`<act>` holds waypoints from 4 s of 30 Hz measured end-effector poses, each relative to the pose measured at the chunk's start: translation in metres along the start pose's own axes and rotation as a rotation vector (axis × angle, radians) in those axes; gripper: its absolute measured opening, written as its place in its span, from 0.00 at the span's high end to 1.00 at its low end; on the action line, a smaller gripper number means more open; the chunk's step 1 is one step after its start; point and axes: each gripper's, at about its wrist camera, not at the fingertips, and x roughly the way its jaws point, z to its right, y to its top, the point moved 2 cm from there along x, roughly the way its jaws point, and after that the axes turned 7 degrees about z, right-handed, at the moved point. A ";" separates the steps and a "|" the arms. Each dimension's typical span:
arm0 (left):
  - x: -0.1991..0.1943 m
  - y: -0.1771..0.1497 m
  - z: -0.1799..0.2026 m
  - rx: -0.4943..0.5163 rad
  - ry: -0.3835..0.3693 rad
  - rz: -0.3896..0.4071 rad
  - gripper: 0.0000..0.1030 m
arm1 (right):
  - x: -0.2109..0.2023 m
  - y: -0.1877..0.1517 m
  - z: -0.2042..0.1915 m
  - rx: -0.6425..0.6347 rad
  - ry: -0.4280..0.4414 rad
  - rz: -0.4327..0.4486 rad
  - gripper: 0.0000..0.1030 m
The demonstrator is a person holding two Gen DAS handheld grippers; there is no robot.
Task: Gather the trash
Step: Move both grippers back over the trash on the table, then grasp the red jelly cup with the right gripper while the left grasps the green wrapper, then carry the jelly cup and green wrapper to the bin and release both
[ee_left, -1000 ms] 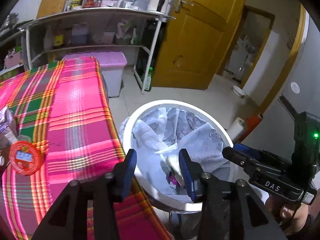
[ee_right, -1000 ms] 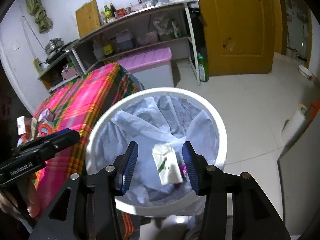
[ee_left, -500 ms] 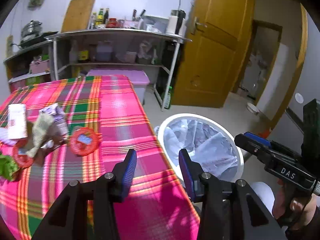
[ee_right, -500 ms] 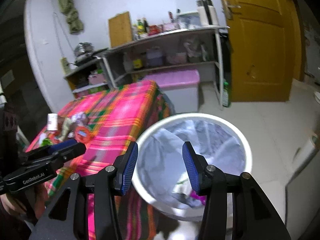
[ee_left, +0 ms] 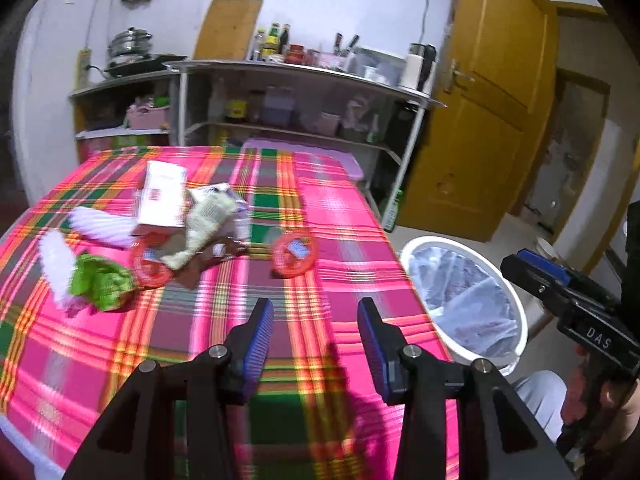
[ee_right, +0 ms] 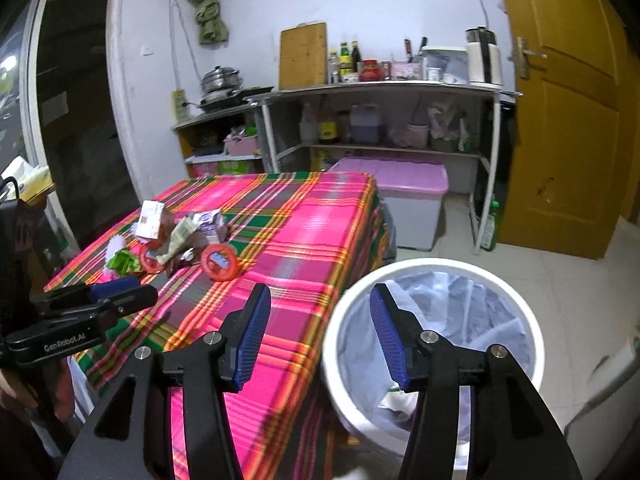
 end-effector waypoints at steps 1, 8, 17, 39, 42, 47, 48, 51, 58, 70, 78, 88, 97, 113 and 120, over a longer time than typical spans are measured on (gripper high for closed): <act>-0.003 -0.001 -0.005 -0.004 0.016 0.004 0.58 | 0.002 0.000 -0.002 -0.006 0.006 -0.003 0.49; -0.019 -0.009 -0.043 -0.052 0.100 0.012 0.58 | 0.018 0.000 -0.028 -0.064 0.073 -0.037 0.49; -0.029 -0.011 -0.094 -0.108 0.196 0.006 0.58 | 0.051 -0.001 -0.057 -0.085 0.179 -0.111 0.49; 0.014 0.008 -0.166 -0.171 0.283 -0.024 0.58 | 0.129 0.008 -0.089 -0.146 0.229 -0.240 0.49; 0.019 0.008 -0.168 -0.172 0.278 -0.029 0.58 | 0.142 0.007 -0.091 -0.149 0.239 -0.266 0.48; 0.022 0.008 -0.169 -0.168 0.271 -0.034 0.64 | 0.156 0.007 -0.096 -0.158 0.241 -0.287 0.47; 0.023 0.008 -0.170 -0.170 0.268 -0.035 0.65 | 0.159 0.007 -0.097 -0.162 0.240 -0.291 0.46; 0.025 0.006 -0.172 -0.178 0.260 -0.041 0.67 | 0.168 0.006 -0.100 -0.170 0.231 -0.306 0.45; 0.030 0.006 -0.175 -0.181 0.238 -0.043 0.75 | 0.177 0.002 -0.098 -0.155 0.223 -0.342 0.47; 0.014 0.005 -0.165 -0.183 0.213 -0.010 0.84 | 0.150 0.005 -0.089 -0.091 0.237 -0.293 0.55; -0.010 0.005 -0.137 -0.158 0.181 0.013 0.84 | 0.112 0.005 -0.074 -0.030 0.216 -0.245 0.55; -0.023 0.007 -0.079 -0.094 0.087 0.018 0.84 | 0.052 0.005 -0.045 0.018 0.156 -0.154 0.55; -0.021 0.007 -0.024 -0.024 -0.013 0.003 0.84 | 0.019 0.002 -0.010 0.079 0.086 -0.111 0.55; -0.001 0.016 0.043 0.063 -0.152 -0.019 0.84 | -0.009 -0.009 0.042 0.149 -0.030 -0.088 0.55; 0.016 0.017 0.070 0.100 -0.206 -0.043 0.84 | -0.012 -0.016 0.064 0.183 -0.072 -0.096 0.55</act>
